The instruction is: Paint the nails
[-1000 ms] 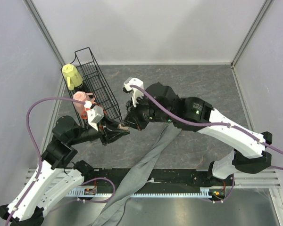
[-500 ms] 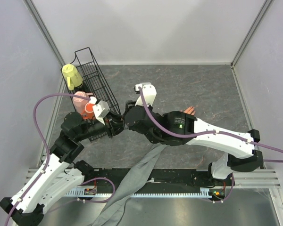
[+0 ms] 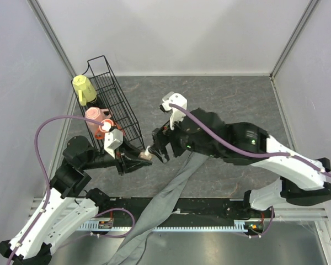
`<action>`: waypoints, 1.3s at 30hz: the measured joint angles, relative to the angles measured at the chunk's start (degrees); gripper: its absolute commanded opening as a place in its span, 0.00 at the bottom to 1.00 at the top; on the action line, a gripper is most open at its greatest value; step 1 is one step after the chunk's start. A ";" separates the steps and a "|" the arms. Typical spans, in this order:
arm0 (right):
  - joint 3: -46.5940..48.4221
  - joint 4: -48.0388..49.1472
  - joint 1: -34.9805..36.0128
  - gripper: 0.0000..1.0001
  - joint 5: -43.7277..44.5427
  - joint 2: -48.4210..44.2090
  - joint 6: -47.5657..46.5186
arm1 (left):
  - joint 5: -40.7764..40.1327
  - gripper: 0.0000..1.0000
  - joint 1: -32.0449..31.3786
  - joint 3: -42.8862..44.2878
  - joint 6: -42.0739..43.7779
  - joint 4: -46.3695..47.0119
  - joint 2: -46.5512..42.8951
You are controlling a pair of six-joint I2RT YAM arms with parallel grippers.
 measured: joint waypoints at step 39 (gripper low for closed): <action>4.22 0.09 -6.27 0.00 -44.00 6.32 -21.05 | 16.15 0.02 0.02 4.22 -6.62 -2.64 0.72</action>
